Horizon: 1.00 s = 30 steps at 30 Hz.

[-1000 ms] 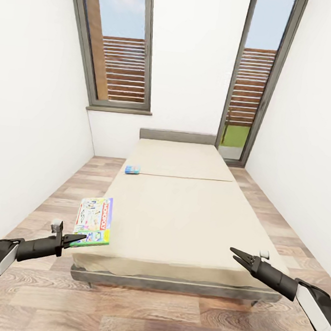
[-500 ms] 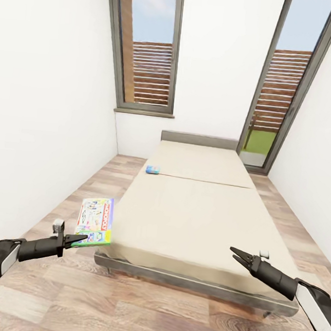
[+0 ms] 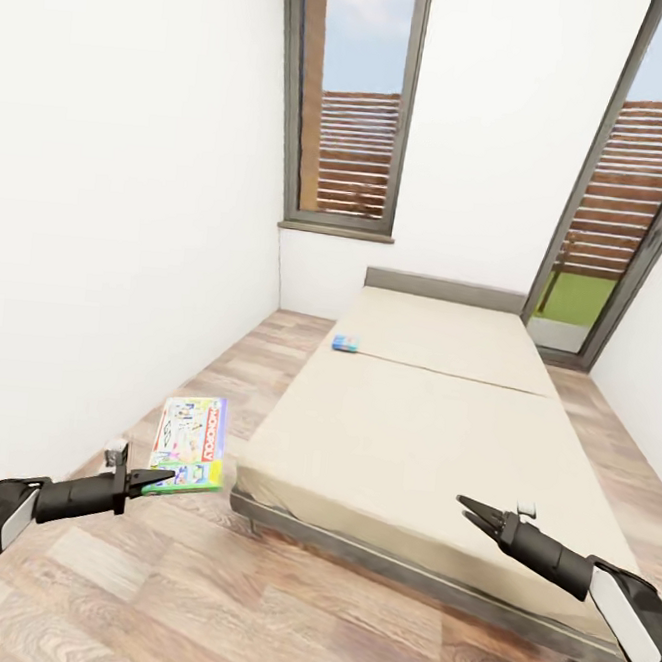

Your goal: Put all the toys in the child's room - the three board games (two on the bed and one on the table), the two jigsaw puzzles on the table, and the tennis ball on the table - inside the toy box on the table in the child's room.

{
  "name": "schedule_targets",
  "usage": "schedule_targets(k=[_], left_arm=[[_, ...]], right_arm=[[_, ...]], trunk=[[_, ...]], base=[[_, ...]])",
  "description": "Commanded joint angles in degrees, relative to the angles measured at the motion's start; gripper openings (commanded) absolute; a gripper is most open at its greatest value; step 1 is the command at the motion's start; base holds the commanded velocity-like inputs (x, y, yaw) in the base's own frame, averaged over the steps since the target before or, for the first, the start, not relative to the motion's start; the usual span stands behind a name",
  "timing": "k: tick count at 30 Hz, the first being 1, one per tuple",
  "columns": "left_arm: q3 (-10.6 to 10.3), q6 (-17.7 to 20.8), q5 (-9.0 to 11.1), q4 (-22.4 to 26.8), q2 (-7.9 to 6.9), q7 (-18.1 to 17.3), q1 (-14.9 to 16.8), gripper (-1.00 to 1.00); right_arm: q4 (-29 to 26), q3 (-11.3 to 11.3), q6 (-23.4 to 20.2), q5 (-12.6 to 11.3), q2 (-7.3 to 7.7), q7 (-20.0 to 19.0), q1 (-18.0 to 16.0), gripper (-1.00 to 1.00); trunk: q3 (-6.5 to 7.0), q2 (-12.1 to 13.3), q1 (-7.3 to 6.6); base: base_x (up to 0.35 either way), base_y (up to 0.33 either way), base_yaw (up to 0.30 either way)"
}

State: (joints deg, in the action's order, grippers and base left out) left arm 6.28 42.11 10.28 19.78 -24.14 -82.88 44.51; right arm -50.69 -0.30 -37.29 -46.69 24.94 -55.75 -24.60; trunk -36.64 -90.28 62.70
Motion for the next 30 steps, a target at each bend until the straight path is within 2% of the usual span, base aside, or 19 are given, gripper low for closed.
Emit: schedule_targets(k=[1, 16, 30], left_arm=[[0.2, 0.6, 0.0, 0.0, 0.07, -0.2, 0.1, -1.00], [0.1, 0.7, 0.0, 0.0, 0.26, -0.3, 0.1, -1.00], [0.1, 1.1, 0.0, 0.0, 0.23, -0.3, 0.1, -1.00]], right_arm=[[0.0, 0.0, -0.4, -0.2, 0.06, -0.1, 0.0, 1.00], [-0.1, 0.0, -0.5, -0.2, 0.30, -0.4, 0.0, 1.00], [-0.1, 0.0, -0.6, -0.2, 0.64, -0.6, 0.0, 1.00]], trunk=[[0.13, 0.4, -0.23], [2.82, 6.4, -3.53], [5.34, 12.0, -6.60]], base=[[-0.101, -0.046, 0.292], [-0.126, -0.083, 0.292], [-0.084, -0.024, 0.292]])
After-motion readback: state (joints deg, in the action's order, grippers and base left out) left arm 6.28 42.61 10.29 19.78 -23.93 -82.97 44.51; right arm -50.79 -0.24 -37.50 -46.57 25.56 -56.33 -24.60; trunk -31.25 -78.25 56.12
